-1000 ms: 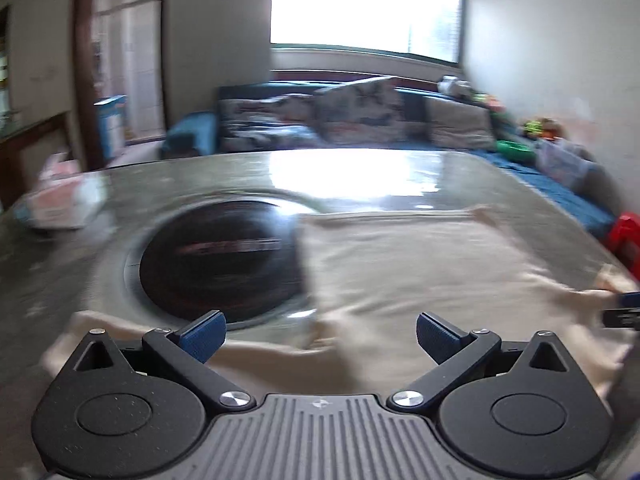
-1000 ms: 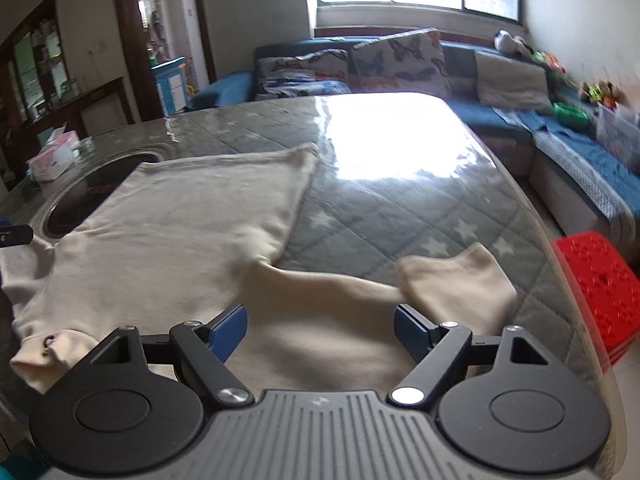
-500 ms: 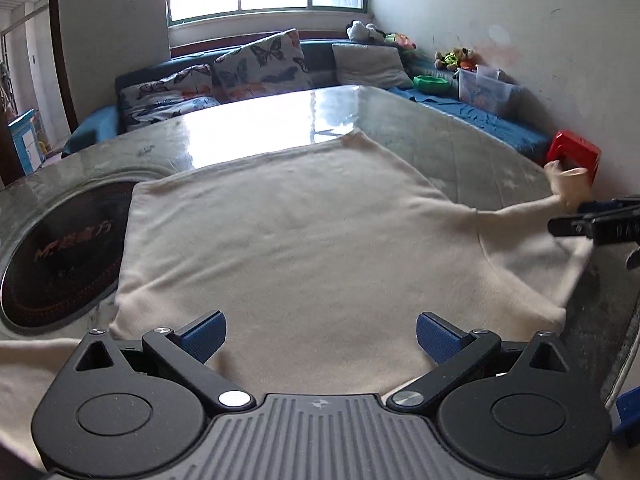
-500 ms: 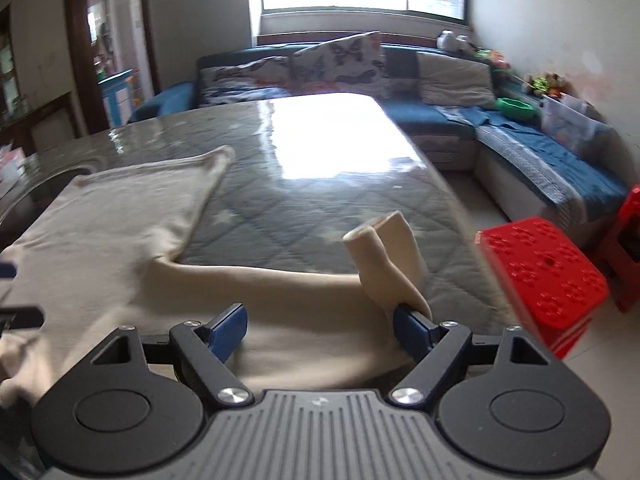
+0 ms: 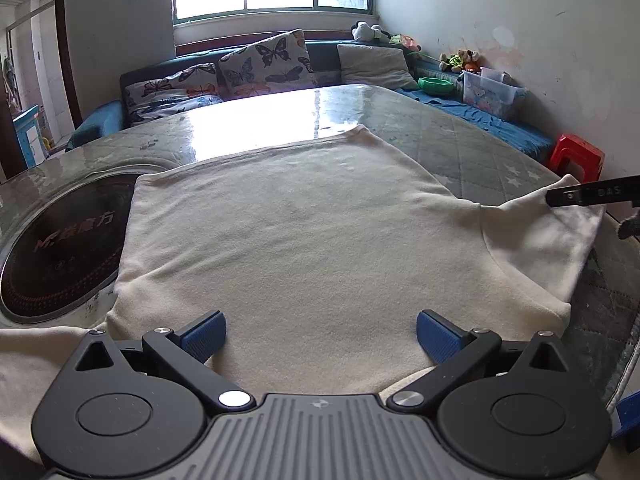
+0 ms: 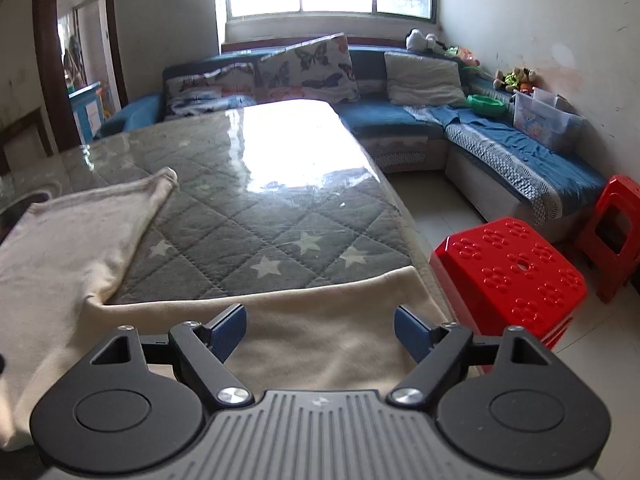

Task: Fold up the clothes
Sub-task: 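Fold the hem edge up over the body with the right gripper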

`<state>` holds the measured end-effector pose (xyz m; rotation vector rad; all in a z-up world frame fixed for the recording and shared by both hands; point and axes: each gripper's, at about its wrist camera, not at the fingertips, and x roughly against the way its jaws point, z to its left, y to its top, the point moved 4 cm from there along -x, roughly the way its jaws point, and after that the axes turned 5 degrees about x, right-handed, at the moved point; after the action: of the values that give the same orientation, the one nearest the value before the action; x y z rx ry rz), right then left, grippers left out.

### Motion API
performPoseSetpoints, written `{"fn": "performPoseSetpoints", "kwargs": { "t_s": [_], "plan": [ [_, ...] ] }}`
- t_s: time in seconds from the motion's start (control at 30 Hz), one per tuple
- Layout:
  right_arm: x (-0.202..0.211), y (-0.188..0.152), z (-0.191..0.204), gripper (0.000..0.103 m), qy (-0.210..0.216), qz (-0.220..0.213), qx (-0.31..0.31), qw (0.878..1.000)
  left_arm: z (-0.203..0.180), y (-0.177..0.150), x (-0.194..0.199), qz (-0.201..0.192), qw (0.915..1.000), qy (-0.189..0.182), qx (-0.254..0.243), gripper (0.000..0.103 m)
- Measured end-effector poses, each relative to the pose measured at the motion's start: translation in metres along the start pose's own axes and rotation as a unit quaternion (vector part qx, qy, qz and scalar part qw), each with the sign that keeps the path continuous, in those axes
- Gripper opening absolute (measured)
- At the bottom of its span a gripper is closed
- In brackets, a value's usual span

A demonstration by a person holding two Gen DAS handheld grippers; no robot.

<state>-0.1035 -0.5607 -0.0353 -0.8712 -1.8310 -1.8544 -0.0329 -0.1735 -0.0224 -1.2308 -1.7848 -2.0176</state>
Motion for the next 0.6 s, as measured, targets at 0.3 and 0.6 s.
{"fn": "performPoseSetpoints", "kwargs": {
  "t_s": [0.3,0.6],
  "plan": [
    [-0.022,0.015,-0.006,0.088,-0.012,0.005,0.017,1.000,0.000,0.000,0.000,0.000,1.0000,-0.001,-0.001,0.103],
    [-0.007,0.000,0.004,0.089,0.002,0.006,0.028,1.000,0.000,-0.001,0.000,0.001,1.0000,-0.002,-0.001,0.103]
  ]
}}
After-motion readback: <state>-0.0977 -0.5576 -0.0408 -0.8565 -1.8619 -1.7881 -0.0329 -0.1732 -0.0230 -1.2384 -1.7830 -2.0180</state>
